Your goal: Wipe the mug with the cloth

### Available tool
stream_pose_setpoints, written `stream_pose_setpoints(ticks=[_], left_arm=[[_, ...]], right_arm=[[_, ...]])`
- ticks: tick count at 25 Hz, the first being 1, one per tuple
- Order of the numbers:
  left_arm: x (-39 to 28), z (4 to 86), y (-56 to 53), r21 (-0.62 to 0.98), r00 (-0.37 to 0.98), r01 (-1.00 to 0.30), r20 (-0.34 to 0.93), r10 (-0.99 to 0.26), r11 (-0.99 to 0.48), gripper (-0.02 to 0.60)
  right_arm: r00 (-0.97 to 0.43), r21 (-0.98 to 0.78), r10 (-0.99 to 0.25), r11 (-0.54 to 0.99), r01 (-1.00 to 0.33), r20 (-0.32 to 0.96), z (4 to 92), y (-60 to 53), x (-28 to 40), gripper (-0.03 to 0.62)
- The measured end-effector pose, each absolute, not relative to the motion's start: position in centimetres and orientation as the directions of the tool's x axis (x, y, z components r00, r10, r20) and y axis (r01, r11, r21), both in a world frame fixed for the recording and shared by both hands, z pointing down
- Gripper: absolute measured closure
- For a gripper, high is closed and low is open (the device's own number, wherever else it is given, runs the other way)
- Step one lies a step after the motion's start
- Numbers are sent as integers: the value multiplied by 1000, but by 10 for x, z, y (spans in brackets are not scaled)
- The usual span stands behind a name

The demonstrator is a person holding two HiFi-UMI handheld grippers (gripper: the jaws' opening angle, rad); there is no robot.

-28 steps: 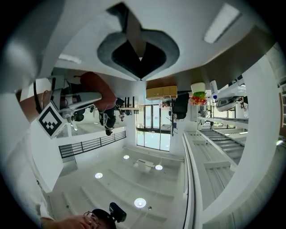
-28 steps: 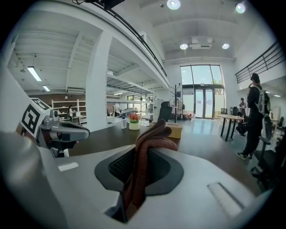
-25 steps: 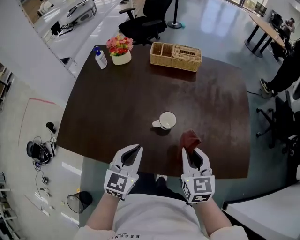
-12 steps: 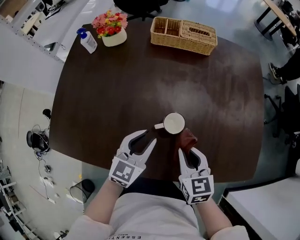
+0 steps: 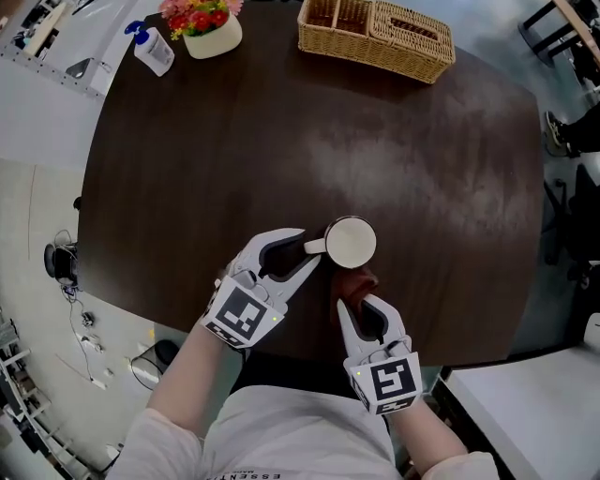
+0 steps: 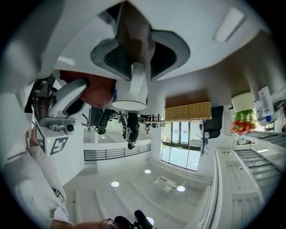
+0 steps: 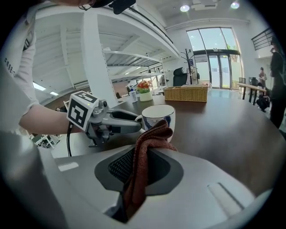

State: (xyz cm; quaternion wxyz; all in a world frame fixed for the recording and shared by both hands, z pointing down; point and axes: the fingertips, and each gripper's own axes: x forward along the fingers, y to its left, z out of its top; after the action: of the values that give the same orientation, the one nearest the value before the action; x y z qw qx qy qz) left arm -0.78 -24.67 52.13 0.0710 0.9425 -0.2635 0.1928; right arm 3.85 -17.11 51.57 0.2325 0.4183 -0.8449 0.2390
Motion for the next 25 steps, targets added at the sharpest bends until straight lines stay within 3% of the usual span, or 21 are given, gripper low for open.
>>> stream_pose_setpoints(ticks=[4,6,14,25], left_arm=[[4,524,-241,-22,832,-397,413,-370,-918,452],[5,526,-241,-42,839,-363,421,-346,-931,502],[3,527,-239,-65,847,-256,465,-256,-965,505],[-7,528,-237,-60,854,-172,488,-179,-983,505]], right_arm=[[-596,-224,-550,597,-771,585,516,-169,19,513],[-633,-219,-516,649,-729,578,514,-166,5,513],[-679,-164,-452,751,-640,578,511,-173,-21,513],[-600,-192,-479,656,-730,641,530,-195,17,510]])
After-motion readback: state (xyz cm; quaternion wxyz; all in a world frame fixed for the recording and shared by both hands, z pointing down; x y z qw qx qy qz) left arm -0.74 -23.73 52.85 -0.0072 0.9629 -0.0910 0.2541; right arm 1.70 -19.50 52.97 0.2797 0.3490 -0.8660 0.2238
